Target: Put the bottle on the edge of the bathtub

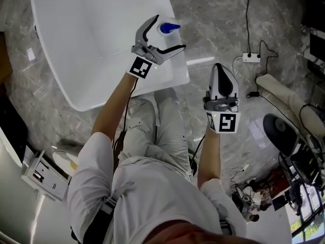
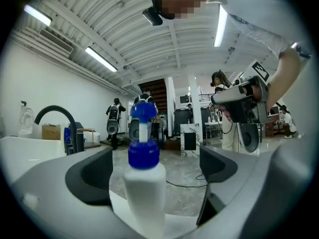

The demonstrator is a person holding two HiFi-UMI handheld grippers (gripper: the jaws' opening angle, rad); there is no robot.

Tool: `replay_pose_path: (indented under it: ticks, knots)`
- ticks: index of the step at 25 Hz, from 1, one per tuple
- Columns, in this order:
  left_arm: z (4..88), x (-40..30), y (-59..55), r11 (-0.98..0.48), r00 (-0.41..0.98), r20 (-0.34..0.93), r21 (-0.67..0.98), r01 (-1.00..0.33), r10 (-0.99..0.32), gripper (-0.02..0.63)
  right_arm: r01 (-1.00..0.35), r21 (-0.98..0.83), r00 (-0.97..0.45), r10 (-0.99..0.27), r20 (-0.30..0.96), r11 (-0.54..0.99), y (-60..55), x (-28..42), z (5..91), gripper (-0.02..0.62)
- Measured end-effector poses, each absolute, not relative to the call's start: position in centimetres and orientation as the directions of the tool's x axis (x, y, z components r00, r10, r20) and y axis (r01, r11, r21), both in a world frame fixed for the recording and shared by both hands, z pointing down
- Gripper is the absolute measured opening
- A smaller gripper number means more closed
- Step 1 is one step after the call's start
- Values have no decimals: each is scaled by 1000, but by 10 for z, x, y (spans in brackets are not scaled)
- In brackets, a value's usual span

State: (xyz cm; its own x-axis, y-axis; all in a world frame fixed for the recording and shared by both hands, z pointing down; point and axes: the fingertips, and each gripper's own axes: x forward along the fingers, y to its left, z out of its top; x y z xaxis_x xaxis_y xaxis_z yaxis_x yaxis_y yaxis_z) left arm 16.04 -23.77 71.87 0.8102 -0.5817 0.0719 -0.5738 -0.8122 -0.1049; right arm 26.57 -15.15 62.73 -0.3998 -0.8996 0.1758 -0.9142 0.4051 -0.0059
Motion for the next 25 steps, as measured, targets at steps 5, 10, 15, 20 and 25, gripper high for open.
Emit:
replay_pose_path:
  ticks: [5,10,15,20,25]
  knots:
    - [660,152,-217,-815,812,91,-132,-564,-577,504,-912,-17,-406,-900,157,409,-145,262,579,2]
    - [590,129,-194,-811,806,98,-118,-573,-584,357,-900,-6,-432,-892,132,435,-137,242,512,2]
    - [525,118,-173,-804,801,88,-121,-582,-593,303,-879,6,-473,-875,103,476,-125,227,455,2]
    - [462,122,-155,-801,801,64,-126,-586,-596,269,-868,-4,-496,-865,81,497,-116,223,411,2]
    - [429,122,-130,-800,800,61,-126,-587,-596,229,-850,-4,-527,-848,58,527,-104,212,382,2]
